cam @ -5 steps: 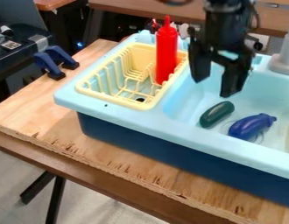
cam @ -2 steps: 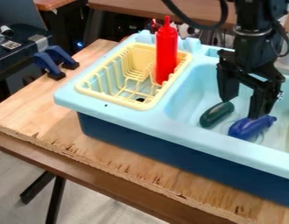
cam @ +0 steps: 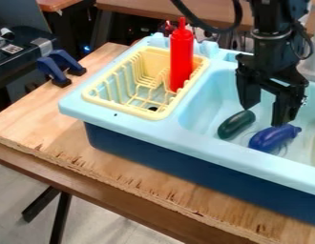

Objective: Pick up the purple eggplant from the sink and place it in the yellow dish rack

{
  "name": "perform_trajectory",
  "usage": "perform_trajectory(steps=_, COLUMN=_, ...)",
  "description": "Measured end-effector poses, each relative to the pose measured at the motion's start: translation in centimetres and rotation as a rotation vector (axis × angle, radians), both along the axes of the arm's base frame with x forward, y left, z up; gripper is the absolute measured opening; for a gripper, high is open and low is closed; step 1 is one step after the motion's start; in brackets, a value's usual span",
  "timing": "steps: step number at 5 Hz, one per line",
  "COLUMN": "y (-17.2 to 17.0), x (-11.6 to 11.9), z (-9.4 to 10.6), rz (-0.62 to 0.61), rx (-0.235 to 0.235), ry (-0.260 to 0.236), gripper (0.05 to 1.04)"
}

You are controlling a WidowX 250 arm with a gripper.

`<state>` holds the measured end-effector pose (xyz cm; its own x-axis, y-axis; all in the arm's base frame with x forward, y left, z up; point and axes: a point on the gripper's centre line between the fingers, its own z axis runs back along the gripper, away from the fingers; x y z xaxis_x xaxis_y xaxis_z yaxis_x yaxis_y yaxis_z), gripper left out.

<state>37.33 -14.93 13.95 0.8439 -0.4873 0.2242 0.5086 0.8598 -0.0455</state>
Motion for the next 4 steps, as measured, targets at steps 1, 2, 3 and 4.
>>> perform_trajectory(steps=1, y=-0.2, x=0.4, z=-1.0, rz=0.005, rx=-0.006, ry=0.004, gripper=1.011)
perform_trajectory(steps=2, y=-1.2, x=0.5, z=-2.2, rz=-0.012, rx=-0.004, ry=0.031, gripper=1.011)
perform_trajectory(steps=3, y=-1.9, x=0.8, z=-2.8, rz=-0.02, rx=-0.011, ry=0.037, gripper=1.011)
perform_trajectory(steps=4, y=-2.3, x=1.1, z=-3.3, rz=-0.024, rx=-0.014, ry=0.046, gripper=1.011)
